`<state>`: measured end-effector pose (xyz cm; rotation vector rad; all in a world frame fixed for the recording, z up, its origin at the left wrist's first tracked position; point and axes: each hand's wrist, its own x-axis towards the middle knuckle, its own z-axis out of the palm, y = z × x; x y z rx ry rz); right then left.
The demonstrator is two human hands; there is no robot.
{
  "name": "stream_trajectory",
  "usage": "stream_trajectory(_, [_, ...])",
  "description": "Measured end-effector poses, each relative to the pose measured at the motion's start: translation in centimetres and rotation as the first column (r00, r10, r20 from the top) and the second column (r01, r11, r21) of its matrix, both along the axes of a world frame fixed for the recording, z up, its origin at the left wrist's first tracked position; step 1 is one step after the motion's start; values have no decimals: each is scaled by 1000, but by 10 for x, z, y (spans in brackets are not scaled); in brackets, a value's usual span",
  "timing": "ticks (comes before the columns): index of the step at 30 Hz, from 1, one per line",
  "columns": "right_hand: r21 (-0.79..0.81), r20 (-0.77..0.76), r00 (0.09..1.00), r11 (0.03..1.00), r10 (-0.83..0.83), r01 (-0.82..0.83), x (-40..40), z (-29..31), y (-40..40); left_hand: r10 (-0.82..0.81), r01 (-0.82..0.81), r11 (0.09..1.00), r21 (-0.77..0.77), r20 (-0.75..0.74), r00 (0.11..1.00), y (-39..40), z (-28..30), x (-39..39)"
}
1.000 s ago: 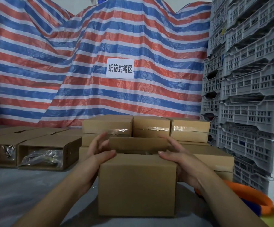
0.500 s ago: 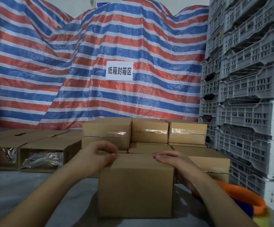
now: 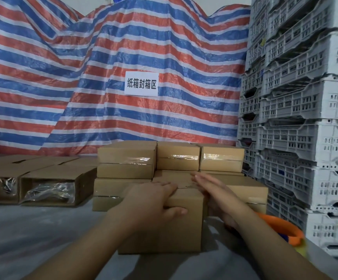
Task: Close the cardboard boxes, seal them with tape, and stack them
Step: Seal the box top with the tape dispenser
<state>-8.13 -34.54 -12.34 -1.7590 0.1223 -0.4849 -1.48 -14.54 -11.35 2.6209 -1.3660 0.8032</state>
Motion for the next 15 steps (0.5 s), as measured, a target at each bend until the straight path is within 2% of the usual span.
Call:
stream_trajectory(1, [-105,39,993,988,-114,118,-6,4,-5,-5,5,1000,-9,-3,1000,0,-1,0])
stream_trajectory(2, [-270,97,962,924,-254,271,-13,7,-15,-10,10,1000,-18,-2,1000,0,-2,0])
stream_trajectory(3, [-467,155,910,783,-385,411,-23,11,-25,-15,16,999,-28,2,1000,0,-3,0])
stream_trajectory(4, [-651,204,851,583,-483,487,-33,13,-32,-21,21,999,-39,5,1000,0,-4,0])
stream_trajectory(5, [-780,221,802,393,-554,487,-43,14,-38,-22,22,999,-48,3,1000,0,-4,0])
stream_trajectory(6, [-856,210,765,264,-608,445,-52,11,-43,-22,22,998,-52,-1,1000,-1,-4,0])
stream_trajectory(7, [-901,188,733,182,-654,393,-61,7,-46,-20,20,998,-55,-3,1000,-1,-4,0])
stream_trajectory(8, [-932,164,706,128,-689,341,-68,0,-47,-19,18,998,-57,-2,1000,-1,-4,0])
stream_trajectory(10, [-960,123,669,84,-733,269,-78,-13,-45,-19,19,998,-59,5,1000,-2,-5,0])
stream_trajectory(15, [-958,8,577,159,-817,239,-79,-33,-39,-17,19,998,-52,24,1000,0,-4,-1])
